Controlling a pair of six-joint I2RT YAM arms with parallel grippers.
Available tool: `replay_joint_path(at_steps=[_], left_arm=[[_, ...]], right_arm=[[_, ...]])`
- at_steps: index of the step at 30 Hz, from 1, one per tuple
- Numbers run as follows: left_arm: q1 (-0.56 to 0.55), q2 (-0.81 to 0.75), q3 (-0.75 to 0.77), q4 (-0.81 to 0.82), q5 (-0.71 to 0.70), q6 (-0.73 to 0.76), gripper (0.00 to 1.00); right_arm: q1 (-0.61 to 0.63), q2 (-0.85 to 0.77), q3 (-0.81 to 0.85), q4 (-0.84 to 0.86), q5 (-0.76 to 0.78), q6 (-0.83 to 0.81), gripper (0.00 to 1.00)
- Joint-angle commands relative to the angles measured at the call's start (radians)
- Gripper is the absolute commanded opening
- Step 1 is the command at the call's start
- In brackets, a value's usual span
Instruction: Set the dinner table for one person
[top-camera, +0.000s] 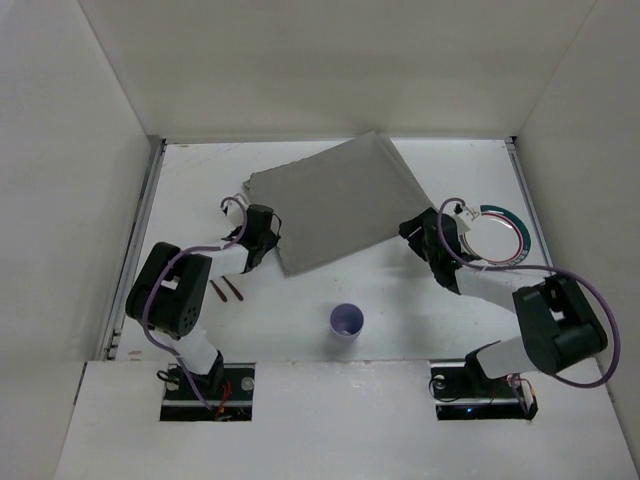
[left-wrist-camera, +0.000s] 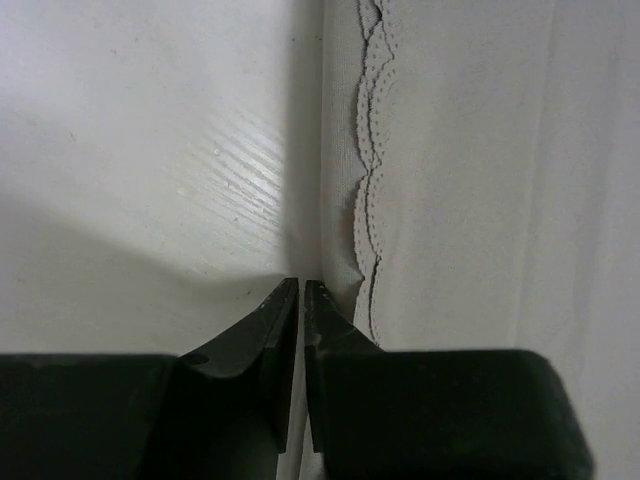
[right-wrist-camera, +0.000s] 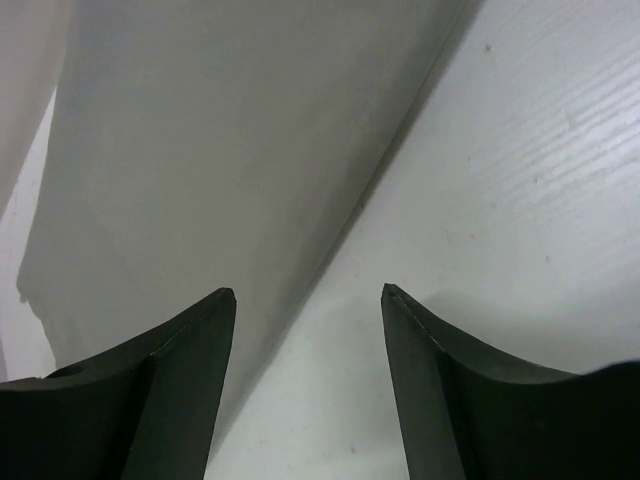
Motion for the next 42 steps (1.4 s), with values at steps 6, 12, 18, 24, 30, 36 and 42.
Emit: replay_joint_path(at_steps=[6,12,18,24,30,36,42], left_arm=[[-0.026,-0.147,-0.125,0.084,-0.008,-0.067,0.15],[-0.107,-0.23,-0.204,0.117,-0.077,-0.097,0.28],[-0.14,-0.226,-0.207,0.135,-0.082,-0.097,0.36],[-0.128,-0.317,-0.276,0.134,-0.114,-0.134,0.31],[-0.157,-0.431,-0.311,0.085,-0.194,-0.156,0.29],[-0.186,-0.241,-0.181,0.115,-0.115,-0.091,0.41],[-0.146,-0.039,-0.074,0.149,-0.102,-0.051,0.17]], right_arm=[[-0.092,0.167,0.135,0.006,-0.062,0.127,0.58],[-0.094,0.25,0.198,-0.031,-0.079,0.158,0.5],[-0.089,0.299,0.262,-0.069,-0.073,0.184,0.41],[-0.1,0.348,0.293,-0.08,-0.119,0.214,0.23],[-0.103,0.342,0.285,-0.077,-0.127,0.218,0.07],[-0.103,0.305,0.227,-0.037,-0.134,0.208,0.03],[-0.097,0.259,0.163,-0.013,-0.136,0.191,0.03]])
